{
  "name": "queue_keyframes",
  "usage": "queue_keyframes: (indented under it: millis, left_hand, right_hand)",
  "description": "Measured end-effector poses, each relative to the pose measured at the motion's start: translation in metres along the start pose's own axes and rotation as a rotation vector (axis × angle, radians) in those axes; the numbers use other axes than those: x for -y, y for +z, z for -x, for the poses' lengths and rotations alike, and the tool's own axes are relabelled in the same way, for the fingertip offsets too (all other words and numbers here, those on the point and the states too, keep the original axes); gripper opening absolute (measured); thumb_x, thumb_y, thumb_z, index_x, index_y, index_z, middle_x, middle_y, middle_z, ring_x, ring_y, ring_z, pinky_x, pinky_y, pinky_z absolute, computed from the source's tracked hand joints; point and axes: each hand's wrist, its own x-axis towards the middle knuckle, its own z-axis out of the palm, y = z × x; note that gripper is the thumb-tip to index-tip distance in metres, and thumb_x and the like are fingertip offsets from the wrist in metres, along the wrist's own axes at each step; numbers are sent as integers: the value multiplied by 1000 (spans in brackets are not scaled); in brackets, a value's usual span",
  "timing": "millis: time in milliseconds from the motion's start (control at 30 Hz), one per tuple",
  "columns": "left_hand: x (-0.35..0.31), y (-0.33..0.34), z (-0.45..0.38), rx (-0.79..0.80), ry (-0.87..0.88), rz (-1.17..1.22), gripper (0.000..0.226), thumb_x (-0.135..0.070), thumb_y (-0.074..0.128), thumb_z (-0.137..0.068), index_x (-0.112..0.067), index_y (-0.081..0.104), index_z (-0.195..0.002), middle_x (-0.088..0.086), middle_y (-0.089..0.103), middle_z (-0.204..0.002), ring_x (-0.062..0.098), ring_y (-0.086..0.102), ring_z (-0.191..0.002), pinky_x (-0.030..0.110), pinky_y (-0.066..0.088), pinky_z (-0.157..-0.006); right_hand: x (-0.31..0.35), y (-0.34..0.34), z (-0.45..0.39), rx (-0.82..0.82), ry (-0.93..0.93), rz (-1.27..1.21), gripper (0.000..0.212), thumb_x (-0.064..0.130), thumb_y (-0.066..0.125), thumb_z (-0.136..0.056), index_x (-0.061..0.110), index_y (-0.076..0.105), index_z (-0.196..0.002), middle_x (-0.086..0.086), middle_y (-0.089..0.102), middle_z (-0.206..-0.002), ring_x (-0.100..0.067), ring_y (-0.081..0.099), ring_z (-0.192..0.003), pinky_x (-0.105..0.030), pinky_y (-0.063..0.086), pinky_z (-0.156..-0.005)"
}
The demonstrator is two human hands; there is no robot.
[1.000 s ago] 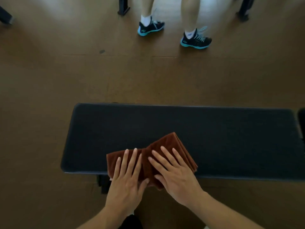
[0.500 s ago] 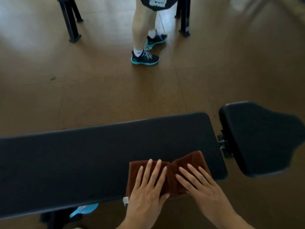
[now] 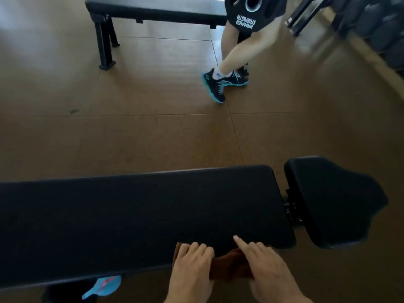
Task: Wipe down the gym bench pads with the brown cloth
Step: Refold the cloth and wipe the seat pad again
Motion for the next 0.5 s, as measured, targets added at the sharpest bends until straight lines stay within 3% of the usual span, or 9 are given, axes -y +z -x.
queue_keyframes:
  millis: [67, 167, 267, 367, 433, 500]
  left_hand:
    - [41, -9, 35, 4, -19, 12, 23, -37, 56, -96, -36, 51, -119, -14, 57, -125, 8, 49, -121, 26, 23, -105]
    - [111, -35, 98, 11, -101, 55, 19, -38, 57, -92, -40, 44, -105, -20, 58, -115, 2, 53, -114, 24, 24, -98]
    - [193, -66, 169, 2, -201, 78, 21, -36, 59, -86, -40, 41, -95, -19, 62, -105, 2, 57, -103, 23, 30, -107]
    - [301, -98, 258, -6, -371, 88, 24, -40, 59, -84, -39, 36, -81, -16, 54, -89, 6, 52, -86, 20, 40, -84]
    - [361, -112, 308, -46, -454, 92, 14, -43, 59, -84, -37, 49, -92, -16, 60, -94, 8, 62, -91, 23, 44, -80]
    - [413, -129, 357, -54, -522, 63, 26, -48, 58, -85, -35, 54, -108, -14, 68, -109, 9, 65, -106, 27, 45, -83]
  right_hand:
    - [56, -2, -19, 89, -51, -4, 71, 18, 60, -94, 31, 29, -157, 7, 42, -144, -17, 41, -135, -30, 30, -111]
    - [137, 8, -43, 62, -128, 98, 46, 26, 68, -82, 28, 55, -126, 4, 50, -123, -18, 52, -114, -32, 39, -97]
    - [240, 20, -71, -14, -239, 102, 41, 44, 61, -78, 28, 58, -116, 4, 55, -121, -18, 55, -114, -36, 44, -104]
    - [375, 26, -107, -4, -365, 73, 39, 51, 59, -88, 25, 55, -117, 5, 62, -117, -17, 58, -111, -35, 35, -115]
    - [448, 26, -126, 60, -384, 52, 38, 51, 62, -93, 25, 52, -118, 4, 64, -117, -18, 59, -109, -34, 37, -109]
    - [517, 25, -146, 130, -385, 23, 33, 48, 64, -96, 27, 51, -117, 5, 65, -115, -20, 60, -107, -37, 43, -99]
